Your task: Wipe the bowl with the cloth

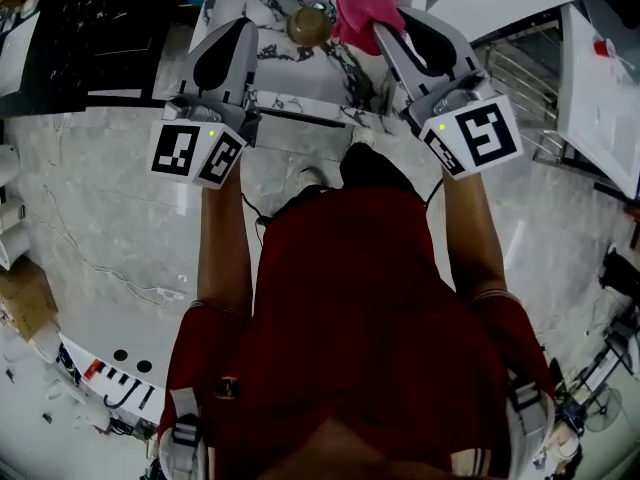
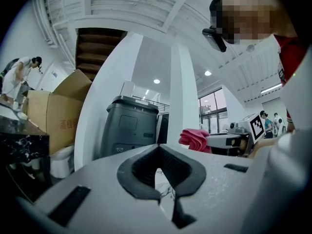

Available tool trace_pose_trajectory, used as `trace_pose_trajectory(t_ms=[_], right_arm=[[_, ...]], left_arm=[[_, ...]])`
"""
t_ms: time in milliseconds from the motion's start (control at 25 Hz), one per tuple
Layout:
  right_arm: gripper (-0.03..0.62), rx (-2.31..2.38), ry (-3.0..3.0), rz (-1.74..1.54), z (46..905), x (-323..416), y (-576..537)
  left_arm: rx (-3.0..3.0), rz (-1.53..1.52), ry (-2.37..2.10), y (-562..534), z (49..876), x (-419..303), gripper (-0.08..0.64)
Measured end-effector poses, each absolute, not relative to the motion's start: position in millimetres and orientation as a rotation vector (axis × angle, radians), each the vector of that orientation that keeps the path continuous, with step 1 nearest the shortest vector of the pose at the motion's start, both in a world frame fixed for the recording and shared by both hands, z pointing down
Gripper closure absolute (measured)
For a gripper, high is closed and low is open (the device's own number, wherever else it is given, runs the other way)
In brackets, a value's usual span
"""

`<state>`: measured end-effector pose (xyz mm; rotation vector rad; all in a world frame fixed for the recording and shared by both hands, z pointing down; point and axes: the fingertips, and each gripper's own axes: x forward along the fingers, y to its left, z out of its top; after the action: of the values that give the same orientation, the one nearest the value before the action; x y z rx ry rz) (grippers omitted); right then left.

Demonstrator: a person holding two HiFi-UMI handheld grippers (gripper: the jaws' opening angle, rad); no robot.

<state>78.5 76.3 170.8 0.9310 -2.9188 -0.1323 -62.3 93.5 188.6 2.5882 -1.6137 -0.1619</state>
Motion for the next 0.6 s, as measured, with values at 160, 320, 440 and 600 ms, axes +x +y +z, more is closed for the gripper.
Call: trace_pose_trajectory(t_ms=[160, 320, 440, 600], right_arm=[[0.531, 0.843, -2.899, -0.151, 186.2, 75.8, 48.2], [0.531, 0.733, -2.901, -0.134, 199.3, 68.6, 25.7], [0.531, 0.654, -2.898, -0.15, 208.9, 65.0, 11.8], [0.529, 0.556, -2.874, -0.192, 223.6, 62.1, -2.3]], left_arm=[[2.531, -0.102, -1.64, 66.2, 209.2, -61.2, 0.554], [2.464, -0.05, -1.668, 41.0, 227.8, -62.8, 0.554], [2.431, 0.012, -1.665, 22.6, 243.5, -59.0, 0.554], [2.379, 0.075, -1.672, 1.7, 262.6, -55.9, 0.554]])
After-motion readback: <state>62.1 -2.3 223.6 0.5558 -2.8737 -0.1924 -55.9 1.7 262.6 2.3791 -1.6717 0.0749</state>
